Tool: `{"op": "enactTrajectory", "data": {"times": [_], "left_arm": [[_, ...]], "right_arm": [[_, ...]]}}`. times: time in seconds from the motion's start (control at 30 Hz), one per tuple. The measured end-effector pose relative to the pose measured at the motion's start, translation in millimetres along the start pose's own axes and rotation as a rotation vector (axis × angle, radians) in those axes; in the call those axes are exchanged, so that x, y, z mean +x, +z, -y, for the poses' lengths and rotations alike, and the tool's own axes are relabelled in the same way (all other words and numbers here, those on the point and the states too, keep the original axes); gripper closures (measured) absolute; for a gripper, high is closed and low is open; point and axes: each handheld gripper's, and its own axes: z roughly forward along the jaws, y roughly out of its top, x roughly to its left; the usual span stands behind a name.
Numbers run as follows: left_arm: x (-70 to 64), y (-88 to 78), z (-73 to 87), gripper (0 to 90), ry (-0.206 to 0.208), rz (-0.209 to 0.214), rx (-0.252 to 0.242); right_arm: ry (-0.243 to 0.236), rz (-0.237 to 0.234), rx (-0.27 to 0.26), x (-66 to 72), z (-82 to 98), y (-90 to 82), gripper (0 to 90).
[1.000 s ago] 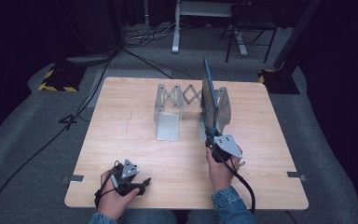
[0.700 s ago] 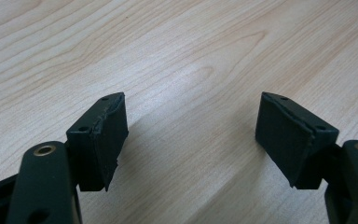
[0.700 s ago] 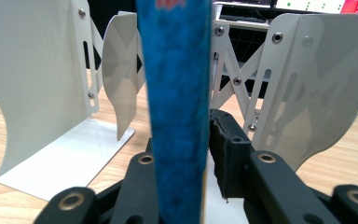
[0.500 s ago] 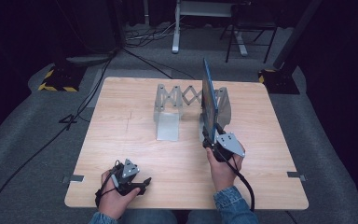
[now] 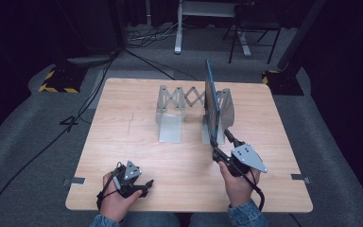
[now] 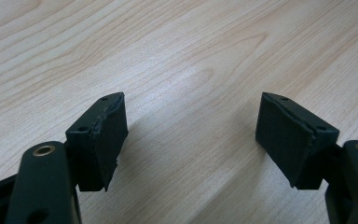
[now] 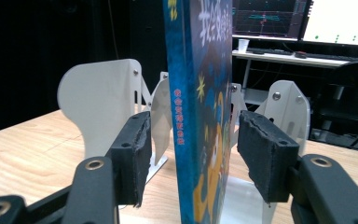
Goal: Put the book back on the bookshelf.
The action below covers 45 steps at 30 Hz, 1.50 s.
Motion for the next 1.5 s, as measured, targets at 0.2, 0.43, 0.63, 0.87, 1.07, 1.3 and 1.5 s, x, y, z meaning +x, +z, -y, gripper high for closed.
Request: {"op": "enactTrajectory", "data": {"times": [0.2, 0.43, 0.63, 0.87, 1.07, 1.3, 1.5], "left_arm": [[10.4, -6.6, 6.9, 25.6, -0.023, -0.029, -0.004], [26.0, -17.6, 17.6, 25.6, -0.059, -0.057, -0.002], [35.9, -23.5, 24.0, 25.6, -0.07, -0.063, -0.006], [41.6, -25.6, 25.7, 25.5, -0.063, -0.055, -0.004], [46.3, -25.0, 24.9, 24.9, -0.068, -0.066, -0.003], [49.9, -23.7, 23.9, 24.1, -0.086, -0.075, -0.005], [51.0, -23.5, 23.6, 23.7, -0.083, -0.078, -0.004]], "right_arm": [[0.044, -0.034, 0.016, -19.7, -4.8, -27.2, 45.5], [0.051, -0.053, 0.042, -48.3, -8.4, -49.1, 43.7], [0.069, -0.029, 0.091, -83.3, -5.0, -64.9, 42.8], [0.091, -0.037, 0.186, -122.8, 1.1, -77.9, 40.8], [0.099, -0.015, 0.297, -151.7, 16.2, -86.5, 38.8], [0.072, -0.012, 0.38, -175.2, 36.4, -93.1, 35.3], [0.04, -0.023, 0.455, -180.6, 55.6, -86.8, 34.0]]}}
